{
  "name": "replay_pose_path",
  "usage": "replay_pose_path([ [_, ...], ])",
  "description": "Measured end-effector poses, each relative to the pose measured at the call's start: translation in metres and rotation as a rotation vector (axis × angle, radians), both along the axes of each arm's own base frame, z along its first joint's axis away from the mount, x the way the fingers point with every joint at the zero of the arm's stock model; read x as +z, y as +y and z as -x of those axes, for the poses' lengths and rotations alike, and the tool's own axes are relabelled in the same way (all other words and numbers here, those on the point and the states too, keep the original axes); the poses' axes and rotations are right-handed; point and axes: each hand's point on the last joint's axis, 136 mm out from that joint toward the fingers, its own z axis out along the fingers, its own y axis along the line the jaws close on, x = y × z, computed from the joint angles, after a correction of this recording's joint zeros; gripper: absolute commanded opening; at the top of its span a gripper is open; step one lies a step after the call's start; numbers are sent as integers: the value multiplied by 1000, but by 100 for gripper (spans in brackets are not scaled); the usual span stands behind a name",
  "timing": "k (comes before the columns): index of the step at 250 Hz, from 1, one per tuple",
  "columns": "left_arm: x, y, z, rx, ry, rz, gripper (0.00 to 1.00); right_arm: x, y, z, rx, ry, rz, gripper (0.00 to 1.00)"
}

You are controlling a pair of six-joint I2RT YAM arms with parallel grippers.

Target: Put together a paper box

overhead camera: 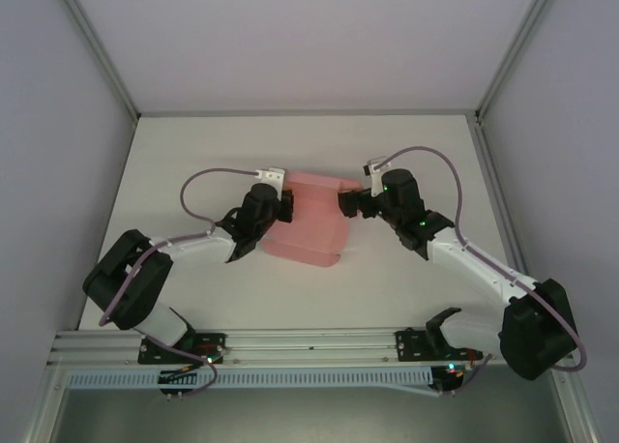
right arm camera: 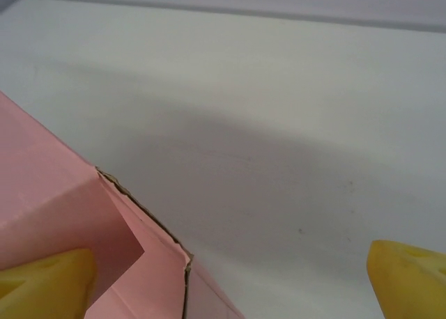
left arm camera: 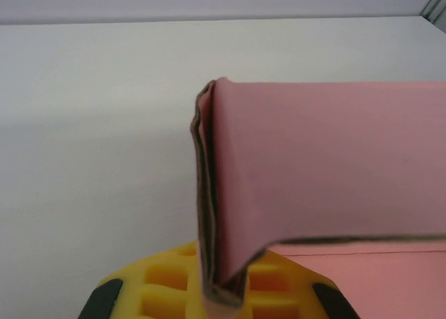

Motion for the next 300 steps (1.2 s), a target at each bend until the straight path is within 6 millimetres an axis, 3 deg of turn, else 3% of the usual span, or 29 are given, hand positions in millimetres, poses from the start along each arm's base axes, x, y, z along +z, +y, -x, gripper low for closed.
replay_pose_path([
  [100,1,-1,0,17,13,42,0,2,17,-19,-37,-69,-231,100],
  [176,4,-3,-1,17,12,65,0,5,18,-19,-50,-88,-308,100],
  [269,20,-2,-2,-42,-10,92,0,26,3,26,94,-132,-131,99],
  [282,23,0,-2,-51,-12,102,0,25,0,31,117,-124,-108,95],
  [300,26,2,-2,-72,-13,116,0,20,-4,36,145,-104,-85,80],
])
